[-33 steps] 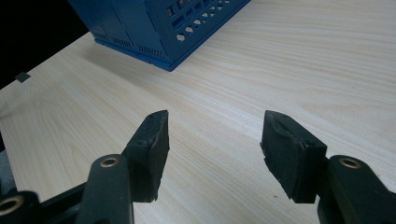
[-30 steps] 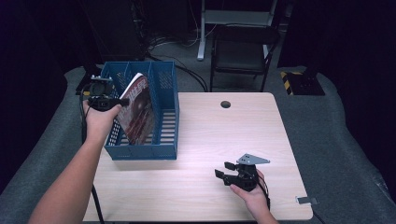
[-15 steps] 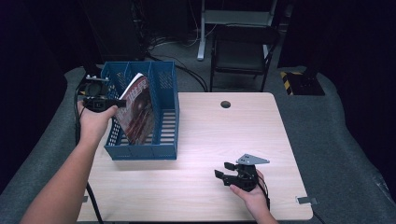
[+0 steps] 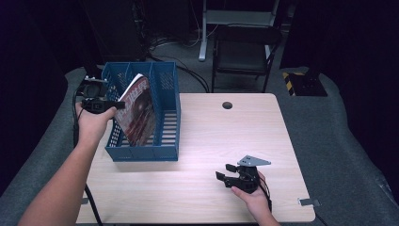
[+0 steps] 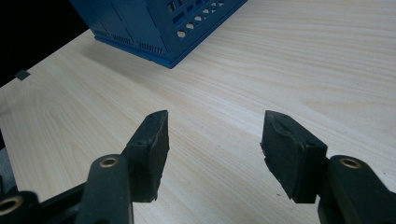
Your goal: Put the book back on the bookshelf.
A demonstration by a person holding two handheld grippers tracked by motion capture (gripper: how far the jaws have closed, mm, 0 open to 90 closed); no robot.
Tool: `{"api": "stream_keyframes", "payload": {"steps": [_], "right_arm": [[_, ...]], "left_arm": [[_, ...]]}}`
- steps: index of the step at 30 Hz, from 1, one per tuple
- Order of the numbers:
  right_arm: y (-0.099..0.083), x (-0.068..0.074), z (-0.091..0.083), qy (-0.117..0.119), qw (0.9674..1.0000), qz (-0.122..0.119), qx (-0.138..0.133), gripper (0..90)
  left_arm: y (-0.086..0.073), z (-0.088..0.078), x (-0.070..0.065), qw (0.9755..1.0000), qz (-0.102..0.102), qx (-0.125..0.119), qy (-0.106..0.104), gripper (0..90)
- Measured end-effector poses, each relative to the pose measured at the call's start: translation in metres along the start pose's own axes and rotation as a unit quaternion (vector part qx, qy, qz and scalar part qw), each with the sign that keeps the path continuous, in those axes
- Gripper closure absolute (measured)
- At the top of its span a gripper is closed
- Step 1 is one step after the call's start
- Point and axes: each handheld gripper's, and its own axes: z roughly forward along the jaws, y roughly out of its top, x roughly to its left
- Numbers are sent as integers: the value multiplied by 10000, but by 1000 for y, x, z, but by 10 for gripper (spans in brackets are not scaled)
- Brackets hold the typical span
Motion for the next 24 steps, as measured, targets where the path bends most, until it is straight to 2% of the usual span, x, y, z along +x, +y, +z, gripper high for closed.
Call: {"api": "stream_keyframes", "payload": {"steps": [12, 17, 24], "right_arm": [[0, -1, 1, -21, 10000, 22, 21, 411], [0, -1, 1, -28, 10000, -7, 21, 411], [0, -2, 1, -17, 10000, 1, 10, 411]], "left_arm": [[2, 1, -1, 10000, 5, -24, 45, 843], [4, 1, 1, 10000, -7, -18, -16, 844], [8, 0, 4, 9996, -204, -180, 17, 845]]}}
